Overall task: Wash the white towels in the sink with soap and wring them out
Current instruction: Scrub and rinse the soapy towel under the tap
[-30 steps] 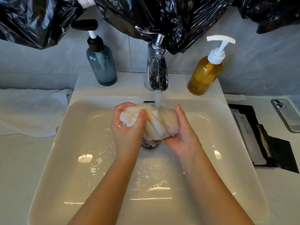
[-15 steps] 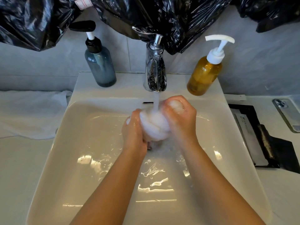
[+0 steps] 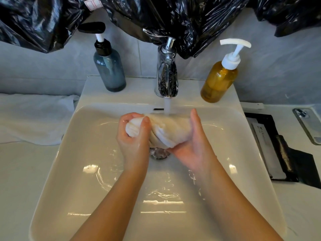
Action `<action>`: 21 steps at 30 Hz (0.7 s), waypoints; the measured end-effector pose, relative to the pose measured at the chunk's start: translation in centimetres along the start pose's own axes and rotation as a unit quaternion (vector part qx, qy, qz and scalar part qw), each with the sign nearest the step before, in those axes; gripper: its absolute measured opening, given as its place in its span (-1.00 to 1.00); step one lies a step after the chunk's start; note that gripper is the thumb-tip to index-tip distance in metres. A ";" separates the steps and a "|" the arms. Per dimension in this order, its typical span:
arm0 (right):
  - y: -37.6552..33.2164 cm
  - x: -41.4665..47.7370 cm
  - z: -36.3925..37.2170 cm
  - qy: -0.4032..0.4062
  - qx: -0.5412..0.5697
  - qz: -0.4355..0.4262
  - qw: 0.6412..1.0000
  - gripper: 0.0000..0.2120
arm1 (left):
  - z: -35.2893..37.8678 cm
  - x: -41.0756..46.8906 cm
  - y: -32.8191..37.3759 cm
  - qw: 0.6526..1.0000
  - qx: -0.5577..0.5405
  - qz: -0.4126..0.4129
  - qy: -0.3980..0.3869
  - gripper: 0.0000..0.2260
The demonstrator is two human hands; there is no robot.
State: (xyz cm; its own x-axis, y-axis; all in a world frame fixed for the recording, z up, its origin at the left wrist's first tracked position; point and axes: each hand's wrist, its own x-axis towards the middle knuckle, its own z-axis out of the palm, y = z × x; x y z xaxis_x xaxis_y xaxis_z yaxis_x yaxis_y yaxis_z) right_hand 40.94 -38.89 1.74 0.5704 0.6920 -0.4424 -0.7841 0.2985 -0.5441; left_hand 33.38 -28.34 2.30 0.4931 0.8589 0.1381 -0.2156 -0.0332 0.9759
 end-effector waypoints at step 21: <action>0.0 1.0 1.9 -0.001 -0.379 -0.291 0.878 -0.61 | 1.2 1.6 -0.9 0.886 -0.120 -0.449 -0.002 -0.68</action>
State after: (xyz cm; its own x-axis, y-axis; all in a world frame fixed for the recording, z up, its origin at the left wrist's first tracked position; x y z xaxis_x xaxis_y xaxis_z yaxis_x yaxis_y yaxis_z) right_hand 41.03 -36.98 2.68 0.8203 0.5677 0.0694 0.0295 0.0793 -0.9964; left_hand 35.38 -27.50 1.82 0.5598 0.4822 -0.6739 0.0924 0.7718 0.6291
